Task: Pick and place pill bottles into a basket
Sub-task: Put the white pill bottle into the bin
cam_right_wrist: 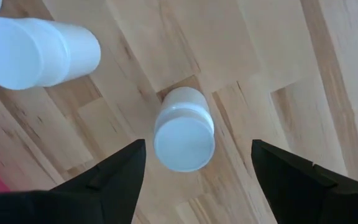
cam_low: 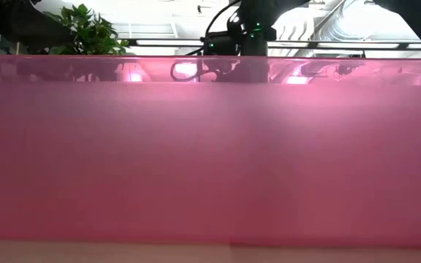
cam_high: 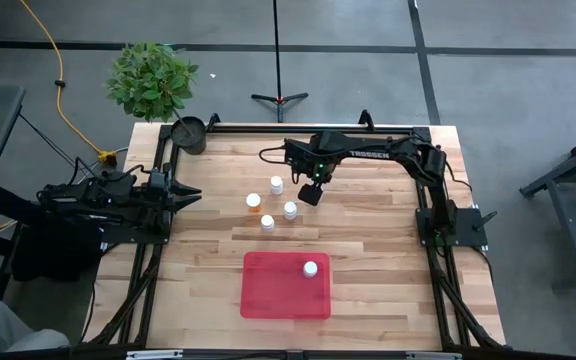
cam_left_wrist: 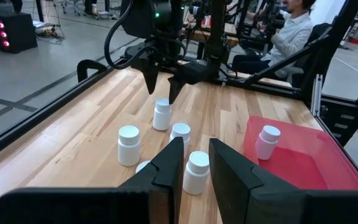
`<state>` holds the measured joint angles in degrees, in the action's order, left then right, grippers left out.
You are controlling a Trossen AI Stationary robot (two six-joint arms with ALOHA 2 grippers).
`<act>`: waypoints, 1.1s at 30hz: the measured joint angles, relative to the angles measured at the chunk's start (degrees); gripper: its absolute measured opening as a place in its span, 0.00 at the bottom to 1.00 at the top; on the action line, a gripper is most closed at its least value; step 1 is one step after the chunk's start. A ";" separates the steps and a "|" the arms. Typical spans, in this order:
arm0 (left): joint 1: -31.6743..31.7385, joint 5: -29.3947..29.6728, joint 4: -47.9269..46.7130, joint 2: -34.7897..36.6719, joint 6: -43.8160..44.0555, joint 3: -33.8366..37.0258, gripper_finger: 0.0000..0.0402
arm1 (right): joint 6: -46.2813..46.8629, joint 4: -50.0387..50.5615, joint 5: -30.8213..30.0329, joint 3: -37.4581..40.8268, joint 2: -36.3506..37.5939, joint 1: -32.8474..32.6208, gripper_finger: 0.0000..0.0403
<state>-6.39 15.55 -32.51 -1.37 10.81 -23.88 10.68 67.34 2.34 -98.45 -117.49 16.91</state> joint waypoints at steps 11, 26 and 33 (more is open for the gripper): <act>0.00 0.00 0.02 0.00 0.00 0.00 0.28 | -0.39 -0.36 2.15 -0.04 -3.34 -0.24 0.70; -0.01 0.00 0.00 0.00 0.00 0.00 0.28 | -0.28 0.21 2.15 -0.04 -3.37 -0.24 0.56; -0.01 0.00 0.00 0.00 0.00 0.00 0.28 | -0.45 0.28 2.15 -0.04 -3.37 -0.24 0.39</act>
<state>-6.40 15.55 -32.51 -1.37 10.81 -23.88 10.23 67.63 4.49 -98.50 -120.86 16.67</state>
